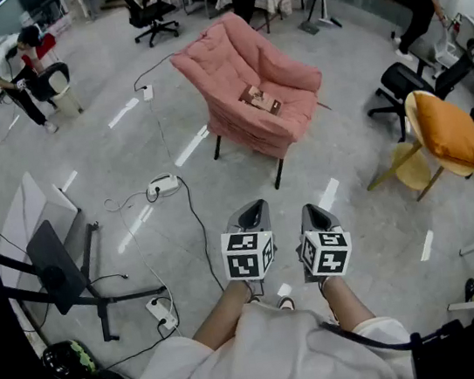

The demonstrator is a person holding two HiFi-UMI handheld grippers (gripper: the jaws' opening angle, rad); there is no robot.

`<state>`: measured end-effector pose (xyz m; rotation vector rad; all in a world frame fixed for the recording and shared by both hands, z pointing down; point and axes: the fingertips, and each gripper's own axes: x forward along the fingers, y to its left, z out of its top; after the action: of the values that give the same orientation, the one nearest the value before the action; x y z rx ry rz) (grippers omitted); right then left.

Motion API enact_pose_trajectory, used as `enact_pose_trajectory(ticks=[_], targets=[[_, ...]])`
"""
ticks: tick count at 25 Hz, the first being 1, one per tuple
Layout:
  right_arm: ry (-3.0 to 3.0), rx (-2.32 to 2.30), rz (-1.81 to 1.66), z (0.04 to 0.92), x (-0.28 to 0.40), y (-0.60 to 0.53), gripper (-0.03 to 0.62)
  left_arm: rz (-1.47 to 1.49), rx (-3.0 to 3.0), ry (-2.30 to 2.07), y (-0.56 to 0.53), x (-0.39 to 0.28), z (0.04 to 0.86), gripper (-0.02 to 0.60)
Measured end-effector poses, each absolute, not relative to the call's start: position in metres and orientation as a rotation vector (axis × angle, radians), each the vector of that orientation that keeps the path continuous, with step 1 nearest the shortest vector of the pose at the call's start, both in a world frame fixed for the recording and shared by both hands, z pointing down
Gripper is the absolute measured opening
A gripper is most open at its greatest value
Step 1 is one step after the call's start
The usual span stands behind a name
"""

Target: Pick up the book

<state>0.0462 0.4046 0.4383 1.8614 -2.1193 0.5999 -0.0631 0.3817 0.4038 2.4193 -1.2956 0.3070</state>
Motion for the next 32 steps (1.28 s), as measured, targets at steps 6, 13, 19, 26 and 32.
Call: enact_pose_trajectory(ticks=[6, 13, 19, 26, 32], targets=[[-2.118, 1.853, 0.604, 0.441, 0.044, 0.398, 0.029, 0.316, 2.401, -1.297, 0.376, -0.066, 0.410, 0.009], [-2.127, 1.853, 0.626, 0.444, 0.033, 0.387, 0.029, 0.329, 2.394, -1.293, 0.366, -0.077, 0.414, 0.009], [-2.134, 1.881, 0.664, 0.447, 0.022, 0.377, 0.031, 0.346, 2.386, -1.293, 0.354, -0.092, 0.418, 0.009], [-2.067, 1.899, 0.729, 0.467, 0.034, 0.369, 0.031, 0.380, 2.351, -1.280, 0.345, -0.097, 0.435, 0.009], [-2.051, 1.907, 0.764, 0.479, 0.046, 0.346, 0.031, 0.395, 2.328, -1.288, 0.323, -0.096, 0.447, 0.009]])
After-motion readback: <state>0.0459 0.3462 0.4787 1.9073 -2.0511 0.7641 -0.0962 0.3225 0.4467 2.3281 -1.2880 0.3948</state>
